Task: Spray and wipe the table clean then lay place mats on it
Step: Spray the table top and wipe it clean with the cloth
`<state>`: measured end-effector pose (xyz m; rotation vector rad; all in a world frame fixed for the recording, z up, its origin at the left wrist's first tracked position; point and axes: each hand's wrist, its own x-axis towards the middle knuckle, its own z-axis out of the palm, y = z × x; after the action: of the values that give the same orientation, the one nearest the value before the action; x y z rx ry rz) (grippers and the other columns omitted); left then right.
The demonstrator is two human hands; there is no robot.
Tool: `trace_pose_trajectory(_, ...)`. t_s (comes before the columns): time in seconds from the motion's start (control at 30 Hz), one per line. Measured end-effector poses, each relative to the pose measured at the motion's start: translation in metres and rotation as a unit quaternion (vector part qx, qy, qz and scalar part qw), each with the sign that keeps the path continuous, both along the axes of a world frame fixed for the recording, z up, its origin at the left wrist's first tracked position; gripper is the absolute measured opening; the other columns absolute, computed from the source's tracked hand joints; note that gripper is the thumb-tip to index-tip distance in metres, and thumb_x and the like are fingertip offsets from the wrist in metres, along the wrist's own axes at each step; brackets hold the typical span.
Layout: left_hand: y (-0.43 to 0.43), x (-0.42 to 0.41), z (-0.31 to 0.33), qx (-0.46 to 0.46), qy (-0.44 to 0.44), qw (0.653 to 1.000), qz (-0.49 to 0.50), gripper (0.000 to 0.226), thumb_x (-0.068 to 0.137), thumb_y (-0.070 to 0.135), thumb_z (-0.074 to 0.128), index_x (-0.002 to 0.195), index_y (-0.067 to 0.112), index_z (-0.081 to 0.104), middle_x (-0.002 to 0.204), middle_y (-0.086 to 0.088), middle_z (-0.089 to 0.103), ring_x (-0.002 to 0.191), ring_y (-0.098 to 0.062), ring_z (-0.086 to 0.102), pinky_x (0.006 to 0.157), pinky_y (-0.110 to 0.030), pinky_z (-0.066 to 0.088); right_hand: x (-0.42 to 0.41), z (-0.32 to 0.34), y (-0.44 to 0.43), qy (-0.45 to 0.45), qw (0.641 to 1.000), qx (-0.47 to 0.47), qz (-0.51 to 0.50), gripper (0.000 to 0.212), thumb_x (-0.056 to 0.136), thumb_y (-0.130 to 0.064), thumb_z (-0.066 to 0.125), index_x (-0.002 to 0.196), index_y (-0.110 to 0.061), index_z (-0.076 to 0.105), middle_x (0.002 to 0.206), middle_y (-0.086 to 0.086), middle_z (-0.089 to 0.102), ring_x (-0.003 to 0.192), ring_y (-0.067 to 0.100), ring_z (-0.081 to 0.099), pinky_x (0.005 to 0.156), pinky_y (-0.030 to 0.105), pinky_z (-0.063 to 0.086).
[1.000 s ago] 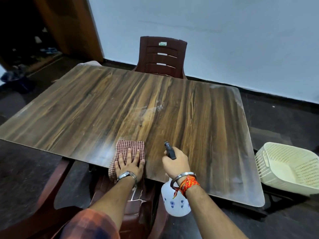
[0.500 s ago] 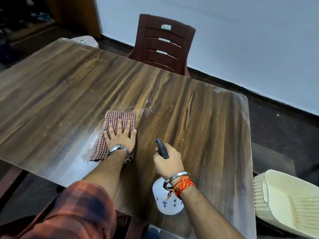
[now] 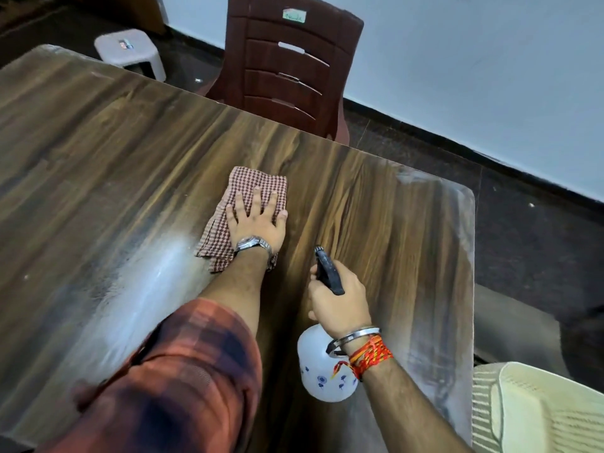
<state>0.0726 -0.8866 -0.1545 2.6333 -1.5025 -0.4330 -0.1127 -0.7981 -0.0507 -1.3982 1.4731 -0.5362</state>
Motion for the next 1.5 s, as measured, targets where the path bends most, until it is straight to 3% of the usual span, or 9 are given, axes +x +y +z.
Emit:
trace_pose_trajectory(0.27,0.041,-0.045,0.009,0.010,0.031,0.998,-0.062,0.060,0.093,0.063,0.015,0.150,0.048,0.005,0.162,0.012,-0.003,0.148,-0.026,-0.009,0.117,-0.051,-0.009,-0.013,0.001,-0.004,0.022,1.000,-0.008,0.010,0.005,0.082,-0.017,0.058,0.083,-0.021,0.060,0.079,0.007,0.063,0.076,0.031,0.064,0.071,0.053,0.059)
trace_pose_trajectory(0.43,0.141,0.015,0.004,0.033,0.038,0.991,0.125,0.064,0.089,0.072,0.008,0.149,0.049,0.000,0.160,0.013,-0.010,0.148,-0.027,-0.011,0.116,-0.052,-0.009,0.000,0.007,0.027,0.013,0.998,0.004,0.055,0.011,0.076,-0.018,0.055,0.082,-0.012,0.062,0.079,0.015,0.065,0.078,0.039,0.063,0.068,0.054,0.058)
trace_pose_trajectory(0.57,0.240,0.048,0.005,0.044,0.047,0.945,0.319,0.067,0.090,0.072,0.011,0.151,0.046,-0.001,0.160,0.010,-0.014,0.147,-0.030,-0.012,0.115,-0.053,-0.008,-0.008,0.010,0.062,0.010,0.995,0.016,0.100,0.014,0.073,-0.019,0.053,0.083,-0.011,0.061,0.081,0.017,0.065,0.077,0.042,0.063,0.068,0.053,0.058)
trace_pose_trajectory(0.8,0.307,-0.017,0.006,0.057,0.040,0.938,0.340,0.066,0.090,0.070,0.008,0.151,0.045,-0.001,0.161,0.008,-0.012,0.147,-0.031,-0.010,0.117,-0.050,-0.009,-0.068,0.011,0.110,0.031,0.992,0.036,0.120,0.014,0.074,-0.018,0.053,0.084,-0.014,0.061,0.081,0.012,0.066,0.073,0.034,0.063,0.070,0.052,0.059)
trace_pose_trajectory(1.03,0.319,-0.140,0.007,0.048,0.018,0.973,0.226,0.065,0.091,0.067,0.009,0.151,0.044,0.003,0.162,0.009,-0.008,0.147,-0.032,-0.008,0.117,-0.051,-0.007,-0.165,0.013,0.149,0.077,0.987,0.032,0.136,0.015,0.075,-0.015,0.052,0.086,-0.012,0.062,0.081,0.010,0.066,0.076,0.034,0.065,0.068,0.050,0.059)
trace_pose_trajectory(1.23,0.314,-0.257,0.013,0.028,0.008,0.999,0.020,0.060,0.093,0.065,0.010,0.150,0.047,0.001,0.161,0.010,-0.006,0.147,-0.030,-0.010,0.115,-0.050,-0.011,-0.220,0.014,0.167,0.082,0.993,0.017,0.087,0.013,0.077,-0.014,0.052,0.084,-0.006,0.060,0.078,0.014,0.066,0.072,0.036,0.063,0.063,0.037,0.052)
trace_pose_trajectory(1.33,0.317,-0.312,0.015,0.025,-0.004,0.996,-0.089,0.058,0.093,0.063,0.013,0.149,0.048,0.005,0.159,0.010,-0.009,0.148,-0.033,-0.007,0.115,-0.051,-0.009,-0.242,0.019,0.168,0.068,0.996,-0.004,0.064,0.013,0.076,-0.013,0.055,0.082,-0.002,0.058,0.077,0.015,0.064,0.071,0.033,0.056,0.062,0.035,0.044)
trace_pose_trajectory(1.4,0.319,-0.342,0.015,0.027,-0.012,0.986,-0.162,0.061,0.091,0.063,0.024,0.149,0.045,0.018,0.158,0.008,0.000,0.147,-0.037,0.005,0.114,-0.053,0.000,-0.256,0.021,0.166,0.056,0.997,0.001,0.045,0.015,0.078,-0.012,0.056,0.085,0.002,0.057,0.076,0.018,0.061,0.065,0.030,0.051,0.061,0.034,0.040)
trace_pose_trajectory(1.5,0.321,-0.371,0.003,0.062,-0.042,0.956,-0.285,0.079,0.078,0.071,0.038,0.149,0.043,0.019,0.160,0.007,0.000,0.146,-0.038,-0.003,0.112,-0.057,-0.002,-0.273,0.023,0.162,0.055,0.998,0.003,0.015,0.016,0.079,-0.009,0.056,0.090,0.002,0.059,0.083,0.023,0.064,0.066,0.025,0.050,0.060,0.032,0.037)
